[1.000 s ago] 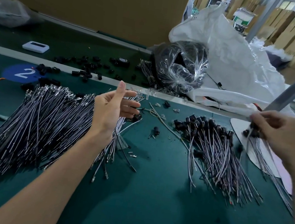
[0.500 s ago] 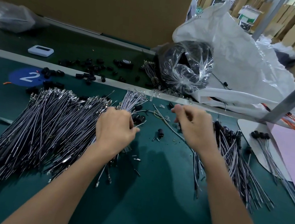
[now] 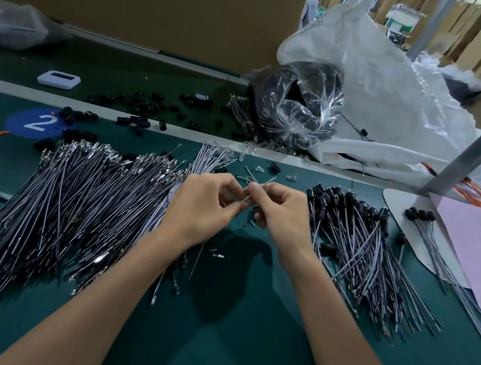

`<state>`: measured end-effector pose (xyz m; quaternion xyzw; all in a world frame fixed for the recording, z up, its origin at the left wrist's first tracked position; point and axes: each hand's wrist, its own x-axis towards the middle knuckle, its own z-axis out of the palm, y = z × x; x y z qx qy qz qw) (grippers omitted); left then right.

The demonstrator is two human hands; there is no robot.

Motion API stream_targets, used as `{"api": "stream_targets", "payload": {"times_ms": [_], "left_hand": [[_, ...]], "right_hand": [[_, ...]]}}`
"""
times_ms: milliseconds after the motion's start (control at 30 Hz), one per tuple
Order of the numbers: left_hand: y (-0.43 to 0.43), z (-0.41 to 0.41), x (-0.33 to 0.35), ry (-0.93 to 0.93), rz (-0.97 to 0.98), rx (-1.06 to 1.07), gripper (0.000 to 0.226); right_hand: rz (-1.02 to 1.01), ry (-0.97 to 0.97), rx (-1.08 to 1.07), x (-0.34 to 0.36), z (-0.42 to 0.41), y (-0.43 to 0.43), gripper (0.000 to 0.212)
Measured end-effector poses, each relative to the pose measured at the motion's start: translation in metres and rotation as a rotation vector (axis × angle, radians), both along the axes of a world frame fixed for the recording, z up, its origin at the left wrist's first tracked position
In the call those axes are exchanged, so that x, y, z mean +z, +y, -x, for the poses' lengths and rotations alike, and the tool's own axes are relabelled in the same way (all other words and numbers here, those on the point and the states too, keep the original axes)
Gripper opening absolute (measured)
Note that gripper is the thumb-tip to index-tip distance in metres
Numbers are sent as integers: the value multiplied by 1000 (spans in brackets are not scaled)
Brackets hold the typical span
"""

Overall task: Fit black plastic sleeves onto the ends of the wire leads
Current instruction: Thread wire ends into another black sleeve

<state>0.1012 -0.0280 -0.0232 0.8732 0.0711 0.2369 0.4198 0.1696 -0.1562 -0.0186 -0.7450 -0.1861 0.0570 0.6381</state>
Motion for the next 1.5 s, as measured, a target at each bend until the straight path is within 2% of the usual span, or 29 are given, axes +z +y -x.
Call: {"api": "stream_targets", "payload": {"times_ms": [167, 333, 433, 533, 600, 700, 833, 967, 1100, 1200, 1333, 1400, 1500], "left_hand": [[2, 1, -1, 141, -102, -46, 7], [4, 4, 11, 51, 7, -1, 11], [27, 8, 26, 63, 39, 195, 18], [60, 19, 36, 368, -185, 434, 13], [69, 27, 39, 537, -248, 459, 16], [70, 29, 38, 608, -229, 424, 20], [75, 29, 36, 605, -95, 369, 15], [80, 30, 32, 561, -47, 379, 10], [84, 32, 33, 520, -93, 383, 9], [83, 33, 33, 512, -223, 395, 22], [75, 34, 33, 472, -329, 119, 41], [73, 36, 31, 451, -372, 2, 38], [77, 38, 28, 353, -365, -60, 31]], "right_hand": [[-264, 31, -152, 13, -2, -10, 26], [-549, 119, -295, 20, -13, -33, 26], [-462, 117, -336, 15, -14, -37, 25], [-372, 105, -320, 9, -14, -33, 20], [-328, 92, -292, 8, -14, -31, 17], [-248, 60, -239, 6, -13, -28, 20], [-190, 4, -182, 5, -10, -24, 22], [-173, -7, -156, 4, -10, -22, 22], [-171, -10, -154, 4, -10, -23, 22], [-157, -21, -139, 3, -9, -22, 23], [-139, -37, -118, 2, -9, -21, 22], [-131, -38, -113, 2, -9, -21, 22], [-129, -38, -112, 2, -8, -21, 21]]}}
